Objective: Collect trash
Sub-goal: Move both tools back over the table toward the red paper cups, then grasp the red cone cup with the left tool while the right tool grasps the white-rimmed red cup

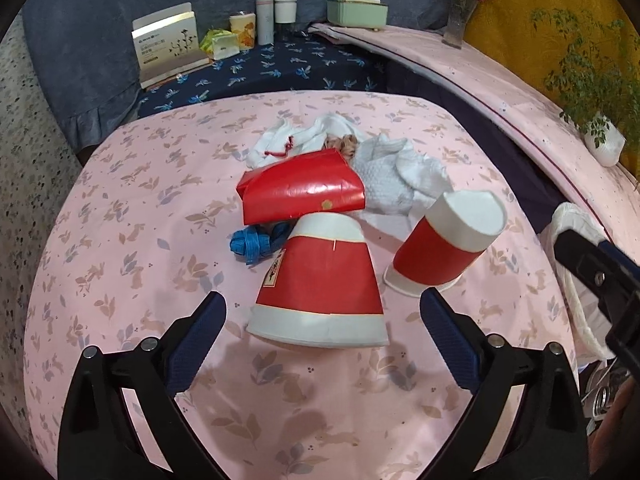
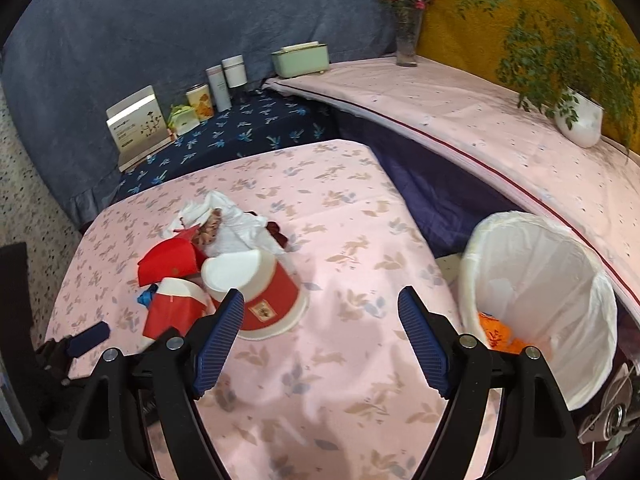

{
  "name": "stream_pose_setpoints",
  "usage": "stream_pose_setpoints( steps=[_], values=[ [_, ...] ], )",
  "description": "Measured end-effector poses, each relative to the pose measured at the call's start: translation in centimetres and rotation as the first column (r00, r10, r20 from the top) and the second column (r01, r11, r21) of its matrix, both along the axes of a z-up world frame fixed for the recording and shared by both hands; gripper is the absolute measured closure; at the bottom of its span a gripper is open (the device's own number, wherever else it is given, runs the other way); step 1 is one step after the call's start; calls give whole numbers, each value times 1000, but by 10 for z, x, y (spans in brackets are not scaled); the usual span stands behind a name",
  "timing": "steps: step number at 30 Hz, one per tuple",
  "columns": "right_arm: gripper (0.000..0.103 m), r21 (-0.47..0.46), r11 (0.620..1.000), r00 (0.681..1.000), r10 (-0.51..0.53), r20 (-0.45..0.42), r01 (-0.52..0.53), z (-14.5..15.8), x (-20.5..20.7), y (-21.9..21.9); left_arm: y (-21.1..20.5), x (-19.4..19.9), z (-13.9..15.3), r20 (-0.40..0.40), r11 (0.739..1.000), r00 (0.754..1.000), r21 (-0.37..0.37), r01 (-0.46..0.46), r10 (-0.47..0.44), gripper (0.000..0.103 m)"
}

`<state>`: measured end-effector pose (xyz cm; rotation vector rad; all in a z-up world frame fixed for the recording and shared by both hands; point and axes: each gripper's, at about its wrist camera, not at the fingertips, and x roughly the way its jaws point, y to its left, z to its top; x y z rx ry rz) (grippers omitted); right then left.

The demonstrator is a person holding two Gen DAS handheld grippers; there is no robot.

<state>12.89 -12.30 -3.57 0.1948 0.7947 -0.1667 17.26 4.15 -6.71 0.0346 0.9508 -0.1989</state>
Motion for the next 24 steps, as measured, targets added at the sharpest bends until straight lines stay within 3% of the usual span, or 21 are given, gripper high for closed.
stream_pose_setpoints(
  steps=[21, 24],
  values=[
    [24, -12, 995, 993, 95, -72, -96, -33, 58, 51, 15, 20, -24, -52, 1000, 999, -2, 11, -11, 10],
    [33, -2, 996, 992, 93, -84, -93, -37, 63, 50, 13, 23, -27, -59, 1000, 998, -3, 17, -17, 10]
  ],
)
